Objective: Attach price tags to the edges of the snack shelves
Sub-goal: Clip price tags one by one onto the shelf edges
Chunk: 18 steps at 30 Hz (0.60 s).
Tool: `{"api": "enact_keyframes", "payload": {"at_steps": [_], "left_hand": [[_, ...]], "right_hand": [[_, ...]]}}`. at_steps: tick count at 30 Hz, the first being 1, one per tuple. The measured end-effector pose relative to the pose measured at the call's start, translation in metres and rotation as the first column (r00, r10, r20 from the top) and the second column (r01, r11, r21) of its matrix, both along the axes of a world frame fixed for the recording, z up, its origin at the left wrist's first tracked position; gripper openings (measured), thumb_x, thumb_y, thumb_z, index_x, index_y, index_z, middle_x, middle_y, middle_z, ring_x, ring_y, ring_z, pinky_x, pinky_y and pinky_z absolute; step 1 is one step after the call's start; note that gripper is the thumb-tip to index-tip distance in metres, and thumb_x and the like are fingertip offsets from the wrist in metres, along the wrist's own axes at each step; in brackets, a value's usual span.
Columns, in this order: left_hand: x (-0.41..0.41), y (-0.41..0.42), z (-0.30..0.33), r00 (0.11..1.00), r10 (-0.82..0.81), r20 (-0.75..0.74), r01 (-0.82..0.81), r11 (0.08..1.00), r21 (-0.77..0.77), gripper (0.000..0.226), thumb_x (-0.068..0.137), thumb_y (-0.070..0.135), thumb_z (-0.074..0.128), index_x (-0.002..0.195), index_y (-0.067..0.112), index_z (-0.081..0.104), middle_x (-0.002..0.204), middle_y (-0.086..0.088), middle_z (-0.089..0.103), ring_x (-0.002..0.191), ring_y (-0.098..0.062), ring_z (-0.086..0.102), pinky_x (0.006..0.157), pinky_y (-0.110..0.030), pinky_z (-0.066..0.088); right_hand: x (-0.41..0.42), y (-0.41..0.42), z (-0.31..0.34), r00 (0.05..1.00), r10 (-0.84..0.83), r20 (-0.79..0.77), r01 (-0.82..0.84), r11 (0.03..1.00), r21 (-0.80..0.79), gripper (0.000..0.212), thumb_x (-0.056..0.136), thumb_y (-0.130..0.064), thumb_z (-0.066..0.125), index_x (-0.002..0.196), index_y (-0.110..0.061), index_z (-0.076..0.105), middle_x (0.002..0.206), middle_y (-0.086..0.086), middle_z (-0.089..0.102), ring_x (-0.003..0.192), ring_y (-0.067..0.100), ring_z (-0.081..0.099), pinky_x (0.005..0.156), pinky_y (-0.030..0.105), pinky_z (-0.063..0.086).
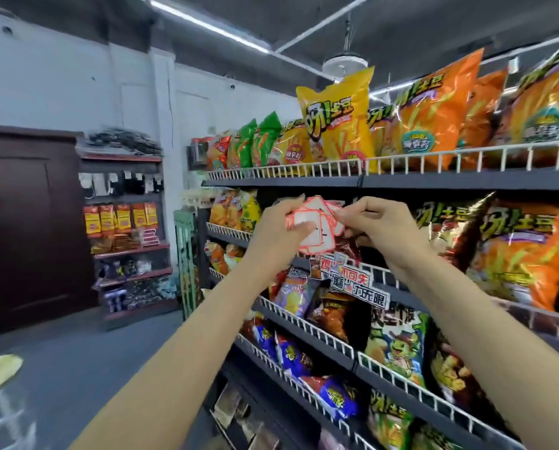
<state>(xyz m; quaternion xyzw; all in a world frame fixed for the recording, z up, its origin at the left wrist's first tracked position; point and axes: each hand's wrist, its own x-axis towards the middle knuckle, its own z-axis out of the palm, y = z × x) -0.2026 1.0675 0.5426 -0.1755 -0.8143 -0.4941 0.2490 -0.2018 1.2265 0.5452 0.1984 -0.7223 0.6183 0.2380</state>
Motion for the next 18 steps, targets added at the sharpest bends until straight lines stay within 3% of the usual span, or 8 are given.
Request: {"api": "enact_keyframes", "payload": {"at_steps": [1,2,3,5,8,13,16,18], "left_hand": [[-0.010,-0.012,-0.001,1.000,0.007,-0.005,-0.007,1.000,-0.015,0.038,0.092,0.016,0.056,0.129,0.014,0.050,0.122,0.003,0.054,0.102,-0.010,0.055,0.088,-0.011,0.041],[-0.021,-0.023,-0.002,1.000,0.015,-0.013,-0.016,0.999,-0.030,0.039,0.093,0.017,0.054,0.131,0.015,0.048,0.122,0.005,0.051,0.097,-0.006,0.053,0.075,-0.004,0.036],[-0.034,-0.034,-0.003,1.000,0.023,-0.021,-0.024,0.999,-0.036,0.040,0.094,0.018,0.052,0.134,0.016,0.045,0.128,0.004,0.049,0.101,-0.007,0.051,0.073,-0.004,0.030],[-0.062,-0.057,-0.007,0.999,0.038,-0.031,-0.039,0.999,-0.024,0.041,0.095,0.019,0.050,0.135,0.016,0.042,0.140,0.001,0.044,0.124,-0.013,0.043,0.084,-0.012,0.026],[-0.110,-0.085,-0.012,0.998,0.054,-0.021,-0.054,0.998,0.022,0.040,0.095,0.018,0.052,0.134,0.015,0.044,0.141,-0.001,0.044,0.129,-0.015,0.039,0.088,-0.016,0.026],[-0.193,-0.120,-0.013,1.000,0.022,0.001,-0.022,0.998,0.067,0.043,0.095,0.020,0.052,0.136,0.016,0.042,0.143,0.000,0.042,0.130,-0.015,0.038,0.092,-0.020,0.027],[-0.242,-0.140,-0.009,1.000,0.006,0.019,-0.008,0.993,0.115,0.043,0.094,0.021,0.053,0.136,0.017,0.042,0.143,-0.001,0.041,0.130,-0.016,0.039,0.100,-0.024,0.031],[-0.273,-0.154,-0.006,1.000,0.011,0.020,-0.013,0.992,0.127,0.041,0.093,0.020,0.055,0.133,0.015,0.045,0.137,-0.003,0.046,0.124,-0.019,0.045,0.102,-0.029,0.036]], "right_hand": [[-0.009,-0.013,-0.002,1.000,0.002,0.006,-0.002,1.000,0.004,0.017,0.083,-0.013,0.069,0.067,-0.009,0.063,0.065,0.008,0.065,0.054,0.009,0.058,0.054,0.020,0.048],[-0.020,-0.026,-0.003,1.000,-0.002,0.004,0.002,1.000,0.011,0.018,0.085,-0.012,0.066,0.069,-0.006,0.061,0.068,0.011,0.066,0.057,0.012,0.059,0.055,0.020,0.049],[-0.031,-0.036,-0.003,1.000,-0.014,-0.004,0.014,1.000,0.019,0.018,0.087,-0.011,0.064,0.071,-0.004,0.059,0.072,0.015,0.066,0.060,0.015,0.060,0.055,0.020,0.051],[-0.058,-0.054,-0.003,0.997,-0.079,-0.026,0.080,0.996,0.041,0.018,0.089,-0.012,0.061,0.074,-0.004,0.056,0.080,0.016,0.068,0.069,0.023,0.064,0.061,0.026,0.055],[-0.101,-0.078,0.000,0.985,-0.155,-0.070,0.160,0.985,0.071,0.017,0.090,-0.013,0.060,0.075,-0.008,0.056,0.081,0.011,0.068,0.078,0.026,0.066,0.077,0.045,0.056],[-0.180,-0.112,0.009,0.967,-0.208,-0.145,0.227,0.965,0.130,0.007,0.087,-0.007,0.063,0.089,-0.010,0.057,0.077,0.011,0.069,0.070,0.021,0.068,0.070,0.038,0.057],[-0.230,-0.130,0.013,0.952,-0.240,-0.191,0.278,0.938,0.207,0.020,0.087,-0.010,0.063,0.106,-0.016,0.061,0.083,0.006,0.069,0.076,0.020,0.068,0.074,0.043,0.057],[-0.258,-0.142,0.018,0.937,-0.258,-0.236,0.315,0.917,0.245,0.018,0.087,-0.008,0.062,0.101,-0.018,0.066,0.082,0.000,0.067,0.078,0.015,0.066,0.074,0.040,0.057]]}}
